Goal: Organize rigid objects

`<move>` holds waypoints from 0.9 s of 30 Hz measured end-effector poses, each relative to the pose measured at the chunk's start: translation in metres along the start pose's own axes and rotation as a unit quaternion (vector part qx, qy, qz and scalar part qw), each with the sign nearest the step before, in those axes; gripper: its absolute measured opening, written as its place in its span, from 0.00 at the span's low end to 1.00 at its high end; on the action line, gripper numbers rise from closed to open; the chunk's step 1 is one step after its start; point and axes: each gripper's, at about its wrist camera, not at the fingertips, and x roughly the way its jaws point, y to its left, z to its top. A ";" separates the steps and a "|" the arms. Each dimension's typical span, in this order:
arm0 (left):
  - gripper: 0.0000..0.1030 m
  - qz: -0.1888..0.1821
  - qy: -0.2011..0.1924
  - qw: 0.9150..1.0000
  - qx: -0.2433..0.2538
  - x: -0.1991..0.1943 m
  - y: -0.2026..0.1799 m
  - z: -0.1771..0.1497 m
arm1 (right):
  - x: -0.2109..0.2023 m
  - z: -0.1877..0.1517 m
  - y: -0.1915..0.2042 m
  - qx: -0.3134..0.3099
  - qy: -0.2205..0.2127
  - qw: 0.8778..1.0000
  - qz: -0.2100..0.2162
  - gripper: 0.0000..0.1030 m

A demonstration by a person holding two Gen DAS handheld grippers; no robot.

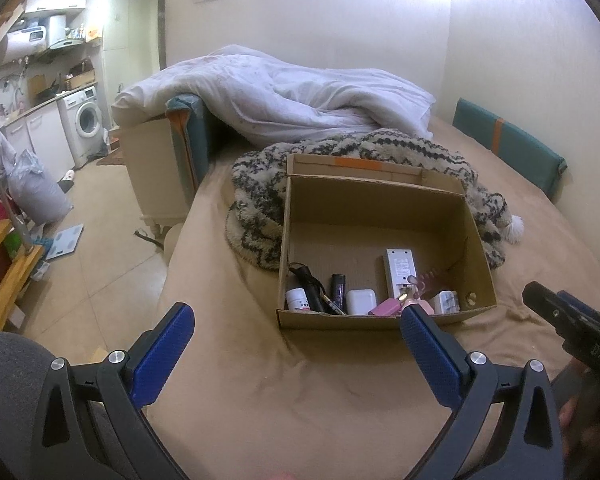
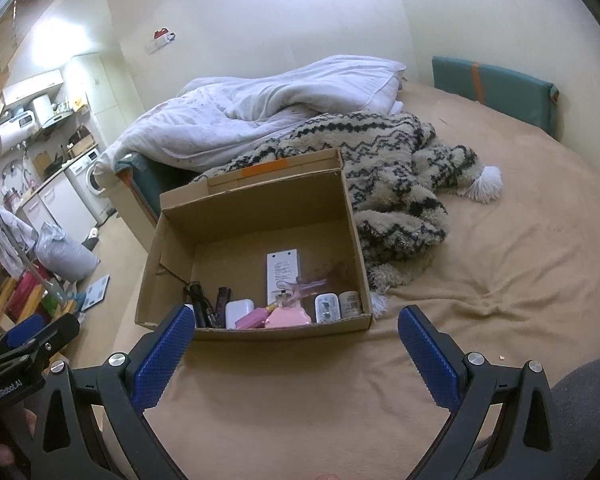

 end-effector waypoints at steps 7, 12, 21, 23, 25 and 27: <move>1.00 0.001 0.001 1.000 0.001 -0.001 0.001 0.000 | 0.000 0.000 0.000 -0.001 0.001 1.000 -0.001 1.00; 1.00 0.001 0.000 1.000 0.001 -0.001 0.000 0.000 | 0.001 0.000 0.000 -0.001 0.001 1.000 -0.001 1.00; 1.00 0.001 0.001 1.000 0.001 -0.001 0.001 0.000 | 0.000 0.000 0.000 -0.002 0.000 1.000 0.000 1.00; 1.00 -0.001 0.000 1.000 0.001 -0.001 0.001 0.000 | 0.001 0.000 0.000 -0.002 0.001 1.000 0.000 1.00; 1.00 0.001 -0.002 1.000 0.001 -0.001 0.000 0.000 | 0.001 0.000 0.000 -0.002 0.001 1.000 -0.001 1.00; 1.00 0.000 -0.002 1.000 0.002 -0.001 0.000 0.000 | 0.000 0.000 0.000 -0.001 0.001 1.000 0.000 1.00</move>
